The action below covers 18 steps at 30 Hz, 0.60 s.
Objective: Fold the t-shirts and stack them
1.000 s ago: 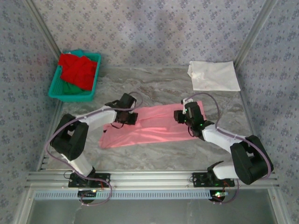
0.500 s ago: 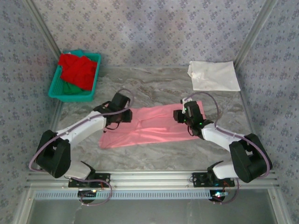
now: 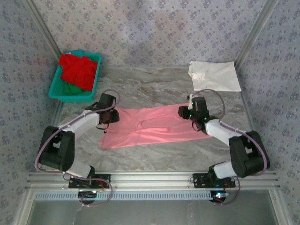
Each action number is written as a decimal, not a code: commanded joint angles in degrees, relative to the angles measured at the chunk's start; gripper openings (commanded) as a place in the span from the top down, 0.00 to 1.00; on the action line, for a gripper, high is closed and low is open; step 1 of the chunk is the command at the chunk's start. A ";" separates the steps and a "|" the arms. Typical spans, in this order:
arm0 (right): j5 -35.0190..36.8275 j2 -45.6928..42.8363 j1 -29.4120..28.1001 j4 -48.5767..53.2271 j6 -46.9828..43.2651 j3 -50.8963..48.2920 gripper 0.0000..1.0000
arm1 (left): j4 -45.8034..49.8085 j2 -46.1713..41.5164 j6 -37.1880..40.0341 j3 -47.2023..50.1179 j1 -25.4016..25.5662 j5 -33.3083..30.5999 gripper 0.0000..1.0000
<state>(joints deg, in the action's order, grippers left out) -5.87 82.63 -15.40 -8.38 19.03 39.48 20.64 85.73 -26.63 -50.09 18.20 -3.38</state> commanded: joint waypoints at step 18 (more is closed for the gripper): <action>-0.73 26.18 9.56 29.59 8.07 26.36 0.77 | -7.28 14.57 -6.59 -5.15 -9.96 4.71 0.90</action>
<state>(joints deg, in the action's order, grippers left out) -7.62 107.98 -7.46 18.61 23.75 66.11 13.08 101.97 -30.65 -57.45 9.43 1.50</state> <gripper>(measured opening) 0.234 0.105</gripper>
